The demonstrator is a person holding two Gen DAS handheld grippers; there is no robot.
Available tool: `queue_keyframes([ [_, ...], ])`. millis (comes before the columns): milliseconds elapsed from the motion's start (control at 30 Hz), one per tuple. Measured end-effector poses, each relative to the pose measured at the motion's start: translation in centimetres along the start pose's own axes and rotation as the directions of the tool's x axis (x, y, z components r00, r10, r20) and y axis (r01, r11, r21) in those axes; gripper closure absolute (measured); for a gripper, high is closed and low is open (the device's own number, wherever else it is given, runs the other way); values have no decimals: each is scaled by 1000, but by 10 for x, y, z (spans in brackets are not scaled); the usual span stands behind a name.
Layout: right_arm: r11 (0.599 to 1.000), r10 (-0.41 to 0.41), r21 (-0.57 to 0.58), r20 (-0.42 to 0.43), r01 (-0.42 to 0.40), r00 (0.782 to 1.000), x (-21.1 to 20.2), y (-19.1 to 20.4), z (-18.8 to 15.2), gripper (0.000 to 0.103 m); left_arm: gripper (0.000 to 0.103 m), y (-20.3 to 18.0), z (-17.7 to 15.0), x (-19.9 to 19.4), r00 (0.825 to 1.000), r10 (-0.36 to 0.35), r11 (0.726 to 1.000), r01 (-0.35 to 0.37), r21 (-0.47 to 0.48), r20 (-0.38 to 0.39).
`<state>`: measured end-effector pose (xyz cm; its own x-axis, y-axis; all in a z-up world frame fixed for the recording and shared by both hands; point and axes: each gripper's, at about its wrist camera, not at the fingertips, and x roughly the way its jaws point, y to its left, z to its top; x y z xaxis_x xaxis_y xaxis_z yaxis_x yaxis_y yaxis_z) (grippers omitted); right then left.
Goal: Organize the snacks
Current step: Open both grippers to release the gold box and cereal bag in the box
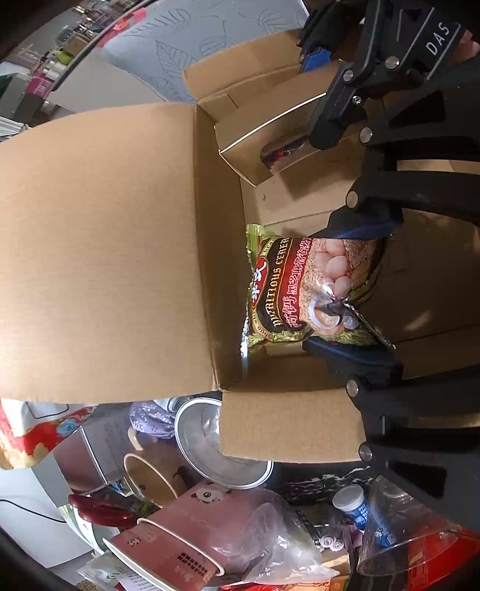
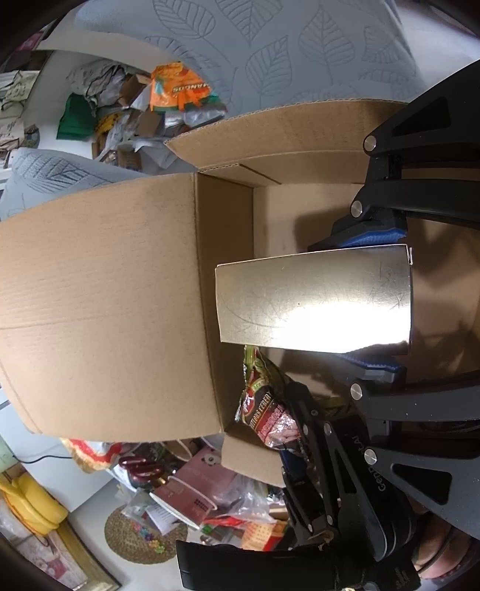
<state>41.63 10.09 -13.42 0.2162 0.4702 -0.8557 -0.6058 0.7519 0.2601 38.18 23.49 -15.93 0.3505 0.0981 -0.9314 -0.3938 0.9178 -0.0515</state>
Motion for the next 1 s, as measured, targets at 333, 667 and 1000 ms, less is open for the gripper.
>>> queue_keyframes([
  [333,998,-61,-6,-31,61,998,-3,0,0,56,29,-5,4,-10,1000,25,1000,-26,17,7],
  [667,996,-86,-23,27,86,996,-43,12,-4,54,29,-5,3,-53,997,17,999,-19,26,75],
  [1000,993,-102,-37,140,108,985,-110,38,-10,54,29,-16,-7,-129,980,-4,998,-8,56,200],
])
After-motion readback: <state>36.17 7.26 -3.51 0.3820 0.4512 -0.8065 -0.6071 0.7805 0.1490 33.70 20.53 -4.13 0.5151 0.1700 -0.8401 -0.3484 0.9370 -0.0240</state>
